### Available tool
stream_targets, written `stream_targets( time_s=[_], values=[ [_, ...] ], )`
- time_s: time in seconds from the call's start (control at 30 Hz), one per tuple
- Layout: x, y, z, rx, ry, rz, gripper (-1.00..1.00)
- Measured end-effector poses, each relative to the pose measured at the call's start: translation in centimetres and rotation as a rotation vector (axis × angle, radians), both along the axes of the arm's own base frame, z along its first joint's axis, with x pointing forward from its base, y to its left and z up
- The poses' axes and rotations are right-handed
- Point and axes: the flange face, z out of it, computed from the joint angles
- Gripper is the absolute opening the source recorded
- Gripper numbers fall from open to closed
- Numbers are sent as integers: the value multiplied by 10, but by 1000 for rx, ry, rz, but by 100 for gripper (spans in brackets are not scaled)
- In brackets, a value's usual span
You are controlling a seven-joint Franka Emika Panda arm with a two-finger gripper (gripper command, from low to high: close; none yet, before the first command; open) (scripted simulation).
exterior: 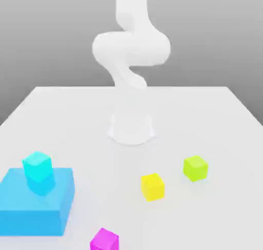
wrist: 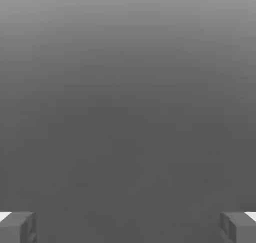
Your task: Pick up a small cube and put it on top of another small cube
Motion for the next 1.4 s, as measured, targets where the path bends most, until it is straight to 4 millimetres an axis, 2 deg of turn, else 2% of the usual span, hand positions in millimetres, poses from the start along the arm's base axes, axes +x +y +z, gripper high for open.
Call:
stream_targets(
  time_s=[0.1,0.23,0.37,0.5,0.7,0.9,1.07,1.1,1.3,1.4],
  values=[
    [38,-5,-45,21,82,-44,0],
    [79,-13,-108,47,185,-102,0],
    [109,-23,-176,72,288,-161,0],
    [129,-32,-248,97,390,-221,0],
    [139,-47,-359,136,542,-317,0],
    [124,-54,-470,171,694,-408,0],
    [120,-55,-541,175,718,-423,0],
    [120,-55,-549,176,719,-423,-100],
    [120,-55,-553,176,718,-423,-100],
    [121,-55,-528,176,718,-424,-100]
  ],
)
